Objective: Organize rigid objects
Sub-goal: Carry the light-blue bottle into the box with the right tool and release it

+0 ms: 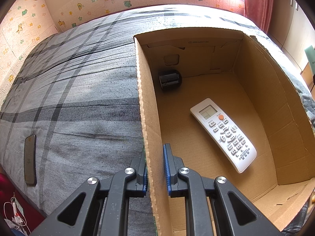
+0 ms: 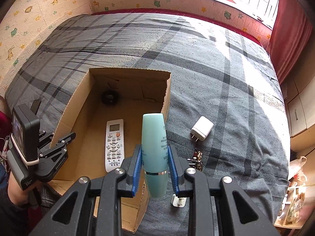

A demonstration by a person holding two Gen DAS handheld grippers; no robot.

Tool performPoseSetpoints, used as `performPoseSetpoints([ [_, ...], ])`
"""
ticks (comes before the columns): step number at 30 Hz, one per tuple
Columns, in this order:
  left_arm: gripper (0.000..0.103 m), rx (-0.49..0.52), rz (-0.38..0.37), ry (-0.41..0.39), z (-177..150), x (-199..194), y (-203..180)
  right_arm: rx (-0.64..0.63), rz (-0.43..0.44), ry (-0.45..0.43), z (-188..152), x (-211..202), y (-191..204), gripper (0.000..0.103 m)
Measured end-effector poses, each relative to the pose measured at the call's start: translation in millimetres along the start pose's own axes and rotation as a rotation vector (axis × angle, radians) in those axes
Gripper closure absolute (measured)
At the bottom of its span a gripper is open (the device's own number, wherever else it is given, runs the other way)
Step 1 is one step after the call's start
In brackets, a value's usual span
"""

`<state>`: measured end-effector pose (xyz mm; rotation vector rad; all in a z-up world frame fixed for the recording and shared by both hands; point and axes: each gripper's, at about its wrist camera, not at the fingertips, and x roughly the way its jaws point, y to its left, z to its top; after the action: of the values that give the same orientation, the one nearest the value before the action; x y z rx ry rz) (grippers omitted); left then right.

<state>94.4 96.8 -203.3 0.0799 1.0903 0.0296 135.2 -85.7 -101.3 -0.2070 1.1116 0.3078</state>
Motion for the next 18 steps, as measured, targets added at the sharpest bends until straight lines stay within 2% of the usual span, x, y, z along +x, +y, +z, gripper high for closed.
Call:
performPoseSetpoints([
  [7, 0.089, 0.0, -0.001, -0.001, 0, 0, 0, -0.035, 0.026, 0.001, 19, 16, 23, 0.076],
  [18, 0.089, -0.003, -0.007, 0.001, 0, -1, 2, -0.06, 0.026, 0.07, 40, 65, 46, 0.076],
])
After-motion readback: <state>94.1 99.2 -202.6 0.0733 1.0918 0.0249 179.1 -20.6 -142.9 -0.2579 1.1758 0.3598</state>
